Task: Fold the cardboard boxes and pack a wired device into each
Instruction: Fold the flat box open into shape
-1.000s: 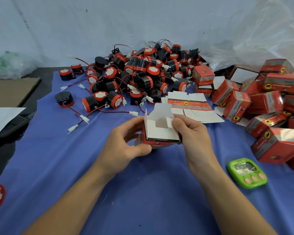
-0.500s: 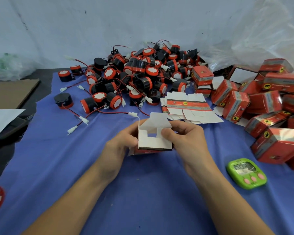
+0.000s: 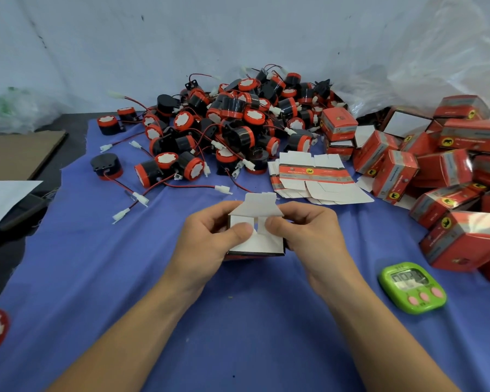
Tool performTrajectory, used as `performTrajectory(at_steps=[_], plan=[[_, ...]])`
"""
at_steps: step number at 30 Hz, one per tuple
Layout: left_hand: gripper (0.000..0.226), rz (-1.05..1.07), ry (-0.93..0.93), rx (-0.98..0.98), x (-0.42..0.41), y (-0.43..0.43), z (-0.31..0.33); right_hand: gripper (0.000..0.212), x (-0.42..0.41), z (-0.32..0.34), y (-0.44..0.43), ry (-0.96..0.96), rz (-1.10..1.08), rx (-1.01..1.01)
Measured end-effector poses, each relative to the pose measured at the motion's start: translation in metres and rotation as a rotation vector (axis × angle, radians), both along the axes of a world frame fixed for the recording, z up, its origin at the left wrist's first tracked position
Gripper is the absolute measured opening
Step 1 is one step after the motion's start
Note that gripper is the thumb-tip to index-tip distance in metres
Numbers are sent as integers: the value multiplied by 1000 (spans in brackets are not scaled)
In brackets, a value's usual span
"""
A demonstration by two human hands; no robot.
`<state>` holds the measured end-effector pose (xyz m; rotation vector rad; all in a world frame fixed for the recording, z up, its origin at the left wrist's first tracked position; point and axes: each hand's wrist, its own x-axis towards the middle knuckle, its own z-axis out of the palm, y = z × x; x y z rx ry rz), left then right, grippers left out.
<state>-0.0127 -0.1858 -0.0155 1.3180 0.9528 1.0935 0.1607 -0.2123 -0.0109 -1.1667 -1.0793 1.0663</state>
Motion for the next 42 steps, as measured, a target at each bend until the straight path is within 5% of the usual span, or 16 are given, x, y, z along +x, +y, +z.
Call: performTrajectory(at_steps=[9, 15, 23, 27, 42], plan=[[53, 133, 43, 48, -3, 11, 3, 23, -6, -2, 4, -335, -11, 5], [53, 147, 78, 83, -10, 19, -1, 24, -4, 5, 1, -309, 187, -49], [39, -73, 64, 88, -22, 17, 1, 22, -5, -3, 2, -440, 15, 6], [40, 35, 194, 241, -15, 12, -2, 23, -9, -6, 2, -494, -43, 60], [54, 138, 230, 253, -15, 15, -8, 29, -13, -13, 3, -748, -120, 122]])
